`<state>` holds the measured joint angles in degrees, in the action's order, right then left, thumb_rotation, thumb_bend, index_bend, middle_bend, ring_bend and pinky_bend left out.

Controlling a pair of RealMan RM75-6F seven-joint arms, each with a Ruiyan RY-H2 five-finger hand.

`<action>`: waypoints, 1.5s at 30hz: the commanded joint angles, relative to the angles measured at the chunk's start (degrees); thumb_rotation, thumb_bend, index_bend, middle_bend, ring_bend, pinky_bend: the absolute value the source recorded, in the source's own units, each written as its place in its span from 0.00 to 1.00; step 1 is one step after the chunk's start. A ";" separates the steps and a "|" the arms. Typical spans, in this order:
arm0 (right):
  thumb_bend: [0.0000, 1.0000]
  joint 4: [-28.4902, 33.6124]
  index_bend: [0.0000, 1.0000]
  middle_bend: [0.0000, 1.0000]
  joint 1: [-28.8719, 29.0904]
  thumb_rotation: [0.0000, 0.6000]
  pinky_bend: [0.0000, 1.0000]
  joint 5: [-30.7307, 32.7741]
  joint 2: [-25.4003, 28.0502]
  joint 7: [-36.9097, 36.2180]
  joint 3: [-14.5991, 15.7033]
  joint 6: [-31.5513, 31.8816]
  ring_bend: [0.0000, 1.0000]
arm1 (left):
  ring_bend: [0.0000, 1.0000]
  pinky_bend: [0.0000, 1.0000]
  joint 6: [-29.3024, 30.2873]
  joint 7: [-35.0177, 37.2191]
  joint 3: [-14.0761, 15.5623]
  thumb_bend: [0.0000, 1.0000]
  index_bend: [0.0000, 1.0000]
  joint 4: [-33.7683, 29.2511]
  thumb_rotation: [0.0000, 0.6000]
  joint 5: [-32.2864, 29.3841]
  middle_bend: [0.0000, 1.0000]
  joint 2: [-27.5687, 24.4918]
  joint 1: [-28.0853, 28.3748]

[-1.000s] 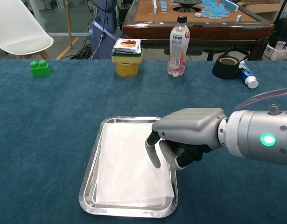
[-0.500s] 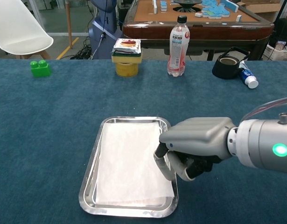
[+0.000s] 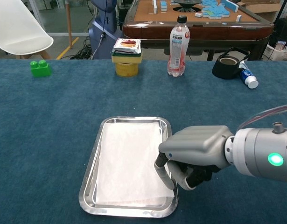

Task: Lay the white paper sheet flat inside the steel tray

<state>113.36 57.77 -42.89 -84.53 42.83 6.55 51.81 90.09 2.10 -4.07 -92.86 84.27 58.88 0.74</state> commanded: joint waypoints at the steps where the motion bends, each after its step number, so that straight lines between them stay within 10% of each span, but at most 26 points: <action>1: 1.00 -0.16 0.52 1.00 0.23 1.00 1.00 0.22 -0.21 0.39 0.30 0.16 1.00 | 0.32 0.47 0.00 0.00 -0.02 0.01 0.43 0.02 1.00 -0.02 0.38 0.00 0.01; 45: 1.00 -1.81 0.43 1.00 1.94 1.00 1.00 2.73 -4.49 1.72 1.26 1.96 1.00 | 0.32 0.47 0.20 0.23 -0.03 0.01 0.43 -0.13 1.00 0.06 0.38 -0.19 -0.09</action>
<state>111.55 59.70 -40.16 -89.02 44.54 7.80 53.76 90.29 2.32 -4.10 -92.99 84.32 58.69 0.65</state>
